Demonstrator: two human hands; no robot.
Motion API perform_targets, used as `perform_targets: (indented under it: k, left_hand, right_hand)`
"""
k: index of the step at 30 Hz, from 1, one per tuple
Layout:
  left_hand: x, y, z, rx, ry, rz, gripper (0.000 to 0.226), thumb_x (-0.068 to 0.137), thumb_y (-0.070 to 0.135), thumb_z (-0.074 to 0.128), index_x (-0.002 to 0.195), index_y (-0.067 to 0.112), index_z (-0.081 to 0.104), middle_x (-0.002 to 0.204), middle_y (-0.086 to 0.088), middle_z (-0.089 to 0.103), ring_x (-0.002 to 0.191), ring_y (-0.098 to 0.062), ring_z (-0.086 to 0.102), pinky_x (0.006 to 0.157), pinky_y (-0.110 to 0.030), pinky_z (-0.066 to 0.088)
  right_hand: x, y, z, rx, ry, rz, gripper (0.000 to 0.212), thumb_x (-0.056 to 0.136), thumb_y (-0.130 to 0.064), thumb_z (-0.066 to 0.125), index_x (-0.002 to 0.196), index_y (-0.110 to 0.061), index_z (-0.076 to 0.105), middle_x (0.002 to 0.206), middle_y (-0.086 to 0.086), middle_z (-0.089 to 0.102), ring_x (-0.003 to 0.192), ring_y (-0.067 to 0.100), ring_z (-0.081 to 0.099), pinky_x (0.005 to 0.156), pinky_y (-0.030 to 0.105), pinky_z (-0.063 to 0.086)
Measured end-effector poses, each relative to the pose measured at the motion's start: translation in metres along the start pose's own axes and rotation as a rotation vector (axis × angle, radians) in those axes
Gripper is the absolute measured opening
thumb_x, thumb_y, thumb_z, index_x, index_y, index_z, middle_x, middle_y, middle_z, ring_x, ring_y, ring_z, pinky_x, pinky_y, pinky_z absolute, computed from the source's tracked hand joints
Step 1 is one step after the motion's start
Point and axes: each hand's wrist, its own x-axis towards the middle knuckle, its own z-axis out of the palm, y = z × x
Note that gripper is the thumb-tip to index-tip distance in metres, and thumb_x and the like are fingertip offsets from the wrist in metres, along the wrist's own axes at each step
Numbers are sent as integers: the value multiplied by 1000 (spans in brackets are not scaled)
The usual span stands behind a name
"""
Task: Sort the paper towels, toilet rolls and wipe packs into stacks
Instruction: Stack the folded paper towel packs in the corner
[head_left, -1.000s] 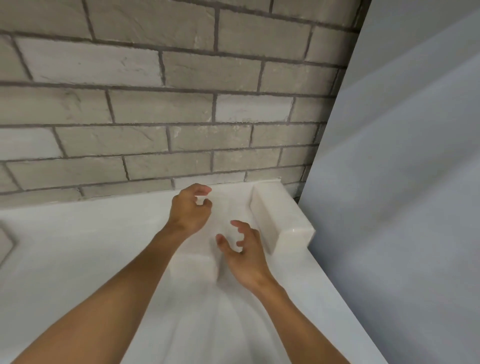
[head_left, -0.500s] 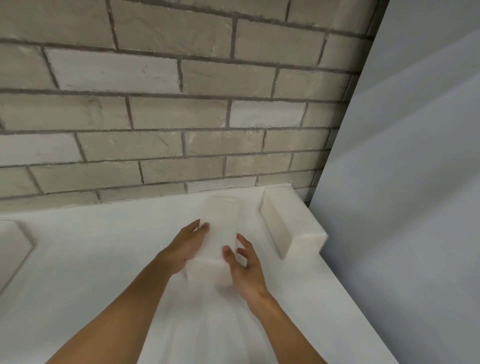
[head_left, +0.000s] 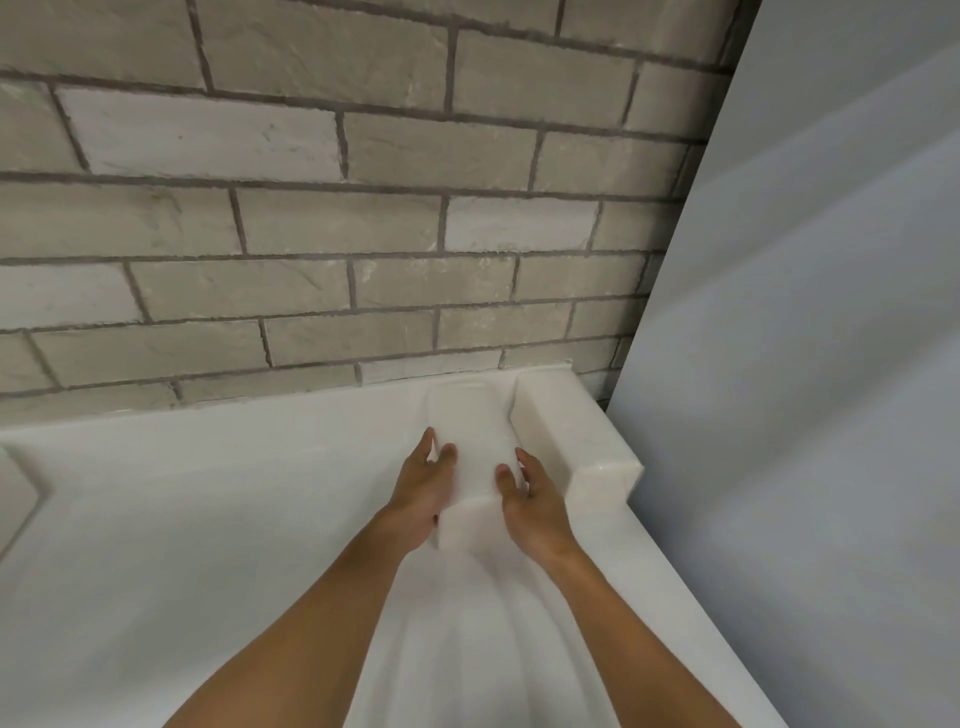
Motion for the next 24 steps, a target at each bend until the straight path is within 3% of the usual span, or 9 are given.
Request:
perform_targets:
  k: [3,5,7,9,12,15,18,24]
  left_hand:
    - [1,-2,13,28,29,34,56,101,34,44,152,36,21,145,-5,48,122,-28,55,103,-47,46]
    - [1,-3,20,67,33,42,54,102,37,40,151,41,19,147,-4,46,123,-29,53,102,-49,47]
    - [1,-5,25,104,31,35,54,101,41,38,150,46,17,149,-4,42,126,-29,50,101,-51,46]
    - [4,-6,29,114,24,30,54,101,43,39,150,47,16,150,-4,41,128,-29,49,102,-52,46]
    - [10,-8,33,141,8,30,54,101,43,38,150,46,14,152,-3,39,131,-29,46,103,-51,45]
    - [11,-8,37,184,8,35,54,102,43,35,151,45,13,151,-1,40,130,-28,46,101,-48,47]
    - [14,-9,42,210,4,49,54,102,43,34,152,43,12,150,0,41,129,-28,47,100,-45,47]
    - [18,-9,50,249,9,59,54,102,43,32,152,43,10,149,-2,42,130,-28,46,106,-49,42]
  right_hand:
    - [5,-7,-21,-200,22,-54,43,98,-34,50,139,-22,49,136,1,56,122,19,55,101,26,42]
    - [8,-11,-36,-318,99,-141,27,93,-29,55,118,-28,65,117,-2,68,103,19,66,93,30,51]
    - [14,-15,-51,-331,212,-223,19,89,-21,57,99,-27,72,97,-5,74,85,18,69,82,30,55]
    - [19,-15,-66,-288,365,-285,17,87,-15,59,94,-22,73,93,-3,74,83,19,68,80,26,53]
    - [33,0,-89,-410,532,-261,23,87,-18,60,108,-18,71,116,7,64,105,33,57,87,28,40]
    - [45,19,-98,-318,369,-8,43,94,-29,55,136,-19,53,138,12,43,122,34,47,97,29,37]
    - [54,32,-95,-147,272,-43,48,98,-26,52,144,-15,43,138,14,40,122,30,51,96,23,37]
    - [66,43,-94,-141,229,-95,45,101,-15,44,147,-12,40,132,17,38,116,30,51,94,14,28]
